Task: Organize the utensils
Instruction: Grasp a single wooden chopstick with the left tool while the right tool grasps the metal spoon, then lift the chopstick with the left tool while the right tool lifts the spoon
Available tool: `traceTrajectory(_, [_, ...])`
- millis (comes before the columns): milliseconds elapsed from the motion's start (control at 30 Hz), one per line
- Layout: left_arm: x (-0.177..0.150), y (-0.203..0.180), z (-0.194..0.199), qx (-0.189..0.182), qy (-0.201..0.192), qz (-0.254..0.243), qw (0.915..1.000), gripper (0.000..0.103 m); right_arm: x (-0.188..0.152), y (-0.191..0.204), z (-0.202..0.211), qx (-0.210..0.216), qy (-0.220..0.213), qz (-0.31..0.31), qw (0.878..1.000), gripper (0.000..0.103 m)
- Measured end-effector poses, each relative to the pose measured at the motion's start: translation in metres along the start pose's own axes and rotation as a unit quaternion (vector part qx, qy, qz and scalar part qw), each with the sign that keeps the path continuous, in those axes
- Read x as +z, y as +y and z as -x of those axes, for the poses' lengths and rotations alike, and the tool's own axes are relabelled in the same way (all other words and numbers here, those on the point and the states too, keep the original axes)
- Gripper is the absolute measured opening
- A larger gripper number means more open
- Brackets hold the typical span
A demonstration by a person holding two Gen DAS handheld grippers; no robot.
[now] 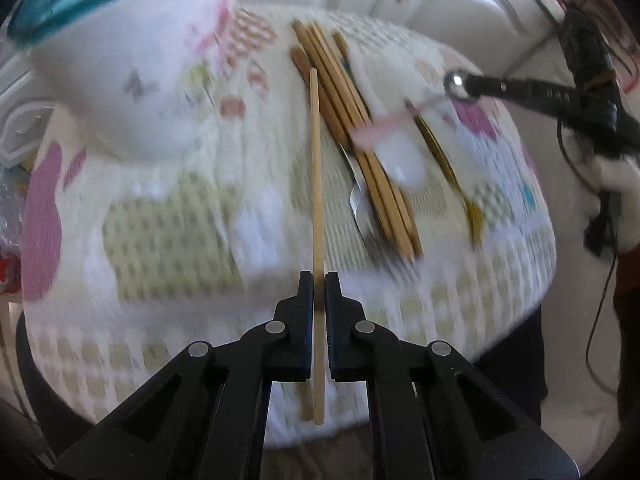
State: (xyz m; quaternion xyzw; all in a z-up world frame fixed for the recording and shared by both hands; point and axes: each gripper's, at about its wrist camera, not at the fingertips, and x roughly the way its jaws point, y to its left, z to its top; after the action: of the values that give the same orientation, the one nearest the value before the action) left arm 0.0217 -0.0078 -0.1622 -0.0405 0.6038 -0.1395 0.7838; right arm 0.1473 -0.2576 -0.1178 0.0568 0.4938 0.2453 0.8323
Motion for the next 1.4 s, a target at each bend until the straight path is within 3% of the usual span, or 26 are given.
traceTrajectory(133, [-0.016, -0.011, 0.003, -0.013, 0.018, -0.019, 0.9996, 0.004, -0.019, -0.005, 0.009, 0.003, 0.018, 0.005, 1.0, 0.004])
traceTrajectory(233, [-0.009, -0.013, 0.01, 0.006, -0.007, -0.027, 0.9996, 0.004, -0.028, -0.013, 0.012, -0.008, 0.027, 0.0, 1.0, 0.004])
traceTrajectory(367, [0.016, -0.01, 0.018, 0.025, -0.049, -0.025, 0.9982, 0.009, -0.034, -0.029, 0.014, -0.021, 0.032, -0.015, 0.999, 0.004])
traceTrajectory(533, [0.046, -0.013, 0.002, 0.024, -0.047, -0.023, 0.9983, 0.012, -0.034, -0.048, 0.003, -0.051, 0.036, -0.035, 0.997, 0.006])
traceTrajectory(667, [0.066, -0.018, -0.011, 0.026, -0.048, -0.029, 0.9981, 0.012, -0.038, -0.061, -0.002, -0.031, 0.034, -0.079, 0.996, 0.006])
traceTrajectory(900, [0.081, -0.025, -0.028, 0.028, -0.041, -0.032, 0.9983, 0.012, -0.038, -0.064, -0.005, -0.014, 0.026, -0.093, 0.995, 0.006])
traceTrajectory(1033, [0.084, -0.024, -0.024, 0.016, -0.04, -0.024, 0.9988, 0.012, -0.038, -0.06, -0.005, -0.013, 0.025, -0.084, 0.996, 0.009])
traceTrajectory(1233, [0.091, -0.029, -0.029, 0.038, -0.045, -0.029, 0.9978, 0.012, -0.041, -0.058, -0.011, -0.002, 0.008, -0.098, 0.995, 0.009])
traceTrajectory(1400, [0.094, -0.02, -0.027, 0.026, -0.045, -0.018, 0.9985, 0.004, -0.039, -0.044, -0.009, -0.012, -0.002, -0.081, 0.997, 0.006])
